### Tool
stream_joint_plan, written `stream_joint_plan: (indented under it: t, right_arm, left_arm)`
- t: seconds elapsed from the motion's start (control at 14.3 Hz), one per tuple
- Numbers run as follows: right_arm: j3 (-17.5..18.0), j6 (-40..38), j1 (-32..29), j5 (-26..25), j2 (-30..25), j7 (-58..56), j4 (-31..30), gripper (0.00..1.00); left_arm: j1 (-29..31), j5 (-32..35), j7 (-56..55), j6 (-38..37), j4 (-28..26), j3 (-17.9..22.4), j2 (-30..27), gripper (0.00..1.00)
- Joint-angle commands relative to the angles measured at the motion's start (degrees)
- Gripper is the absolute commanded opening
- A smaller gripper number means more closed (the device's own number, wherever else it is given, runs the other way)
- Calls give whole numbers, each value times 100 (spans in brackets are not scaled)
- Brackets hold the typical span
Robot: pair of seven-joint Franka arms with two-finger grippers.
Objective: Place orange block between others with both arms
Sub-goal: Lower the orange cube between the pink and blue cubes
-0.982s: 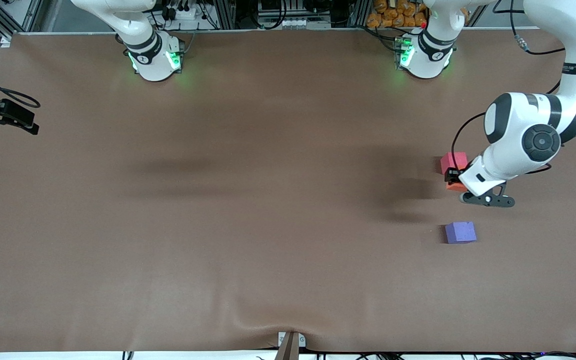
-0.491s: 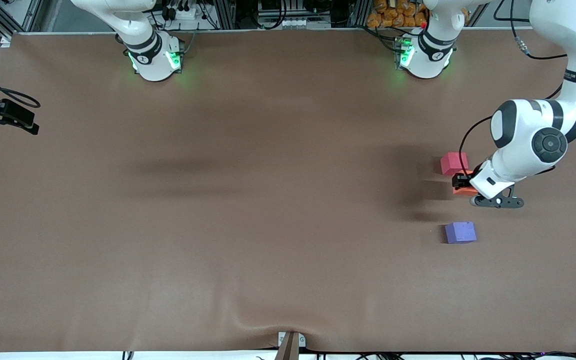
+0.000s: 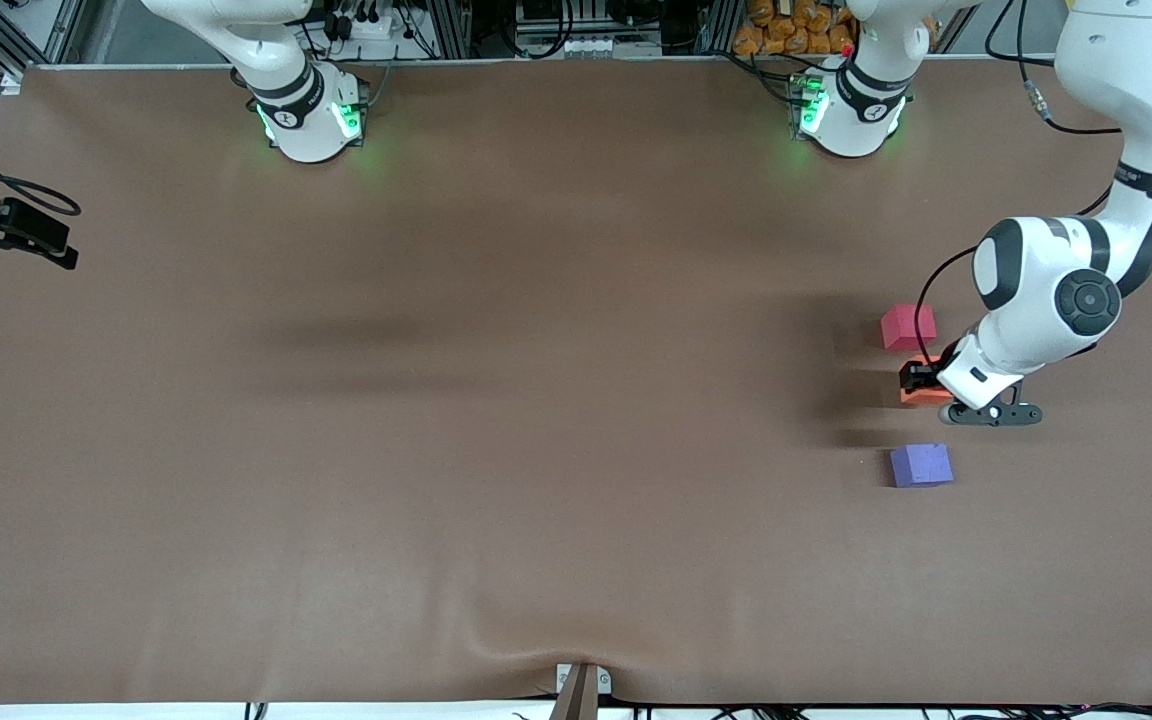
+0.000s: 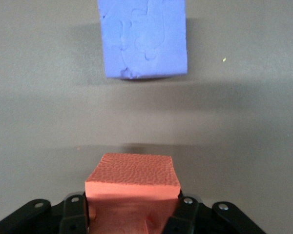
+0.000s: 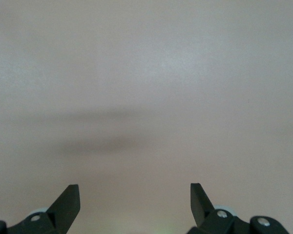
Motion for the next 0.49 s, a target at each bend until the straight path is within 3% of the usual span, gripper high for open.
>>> stream_joint_plan:
  t: [0.0, 0.42]
  right_arm:
    - [32, -74, -34, -28, -77, 33, 16, 100]
    - [32, -74, -34, -28, -77, 33, 16, 100]
  left_arm:
    - [57, -72, -102, 378, -13, -42, 161, 0]
    - [57, -63, -226, 492, -13, -34, 258, 0]
